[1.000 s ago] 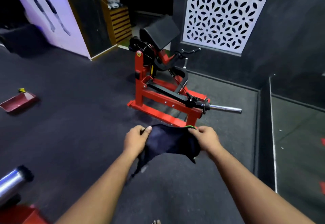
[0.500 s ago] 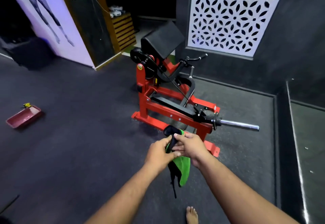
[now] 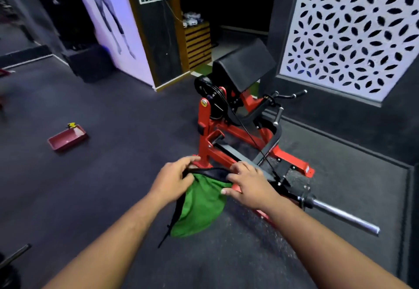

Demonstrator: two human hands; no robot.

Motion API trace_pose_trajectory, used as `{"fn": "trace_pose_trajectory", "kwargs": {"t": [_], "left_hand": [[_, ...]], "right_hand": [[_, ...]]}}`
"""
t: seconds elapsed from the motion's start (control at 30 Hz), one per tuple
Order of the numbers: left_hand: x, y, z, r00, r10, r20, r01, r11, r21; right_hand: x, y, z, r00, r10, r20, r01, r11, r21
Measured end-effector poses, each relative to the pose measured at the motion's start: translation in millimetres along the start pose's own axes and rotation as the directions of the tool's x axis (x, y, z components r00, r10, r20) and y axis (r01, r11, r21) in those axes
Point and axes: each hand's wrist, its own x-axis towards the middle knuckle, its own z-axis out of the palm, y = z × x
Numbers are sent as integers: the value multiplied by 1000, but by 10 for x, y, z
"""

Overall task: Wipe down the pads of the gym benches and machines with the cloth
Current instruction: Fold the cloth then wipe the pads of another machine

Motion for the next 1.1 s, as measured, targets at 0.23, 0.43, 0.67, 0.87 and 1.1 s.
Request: {"fn": "trace_pose_trajectory", "kwargs": {"t": [0.23, 0.43, 0.67, 0.87, 1.1], "left_hand": [[729, -622, -457, 999, 4, 50, -19, 956, 294], [1540, -1095, -797, 998, -62, 29, 66, 981, -181], [1992, -1141, -676, 938, 31, 346, 272, 556, -785], [2229, -799, -150, 900, -15, 437, 404, 409, -818], [2569, -622, 145, 884, -167, 436, 466, 367, -805]], "right_hand": [[840, 39, -269, 968, -116, -222, 121, 993, 10], [1553, -156, -503, 975, 91, -205, 64, 761, 645], [2120, -468, -1196, 797, 570, -199, 253, -17, 967], [1845, -102, -719, 782, 530, 329, -182, -310, 933], [1769, 350, -224, 819, 484, 308, -202, -258, 945]]}}
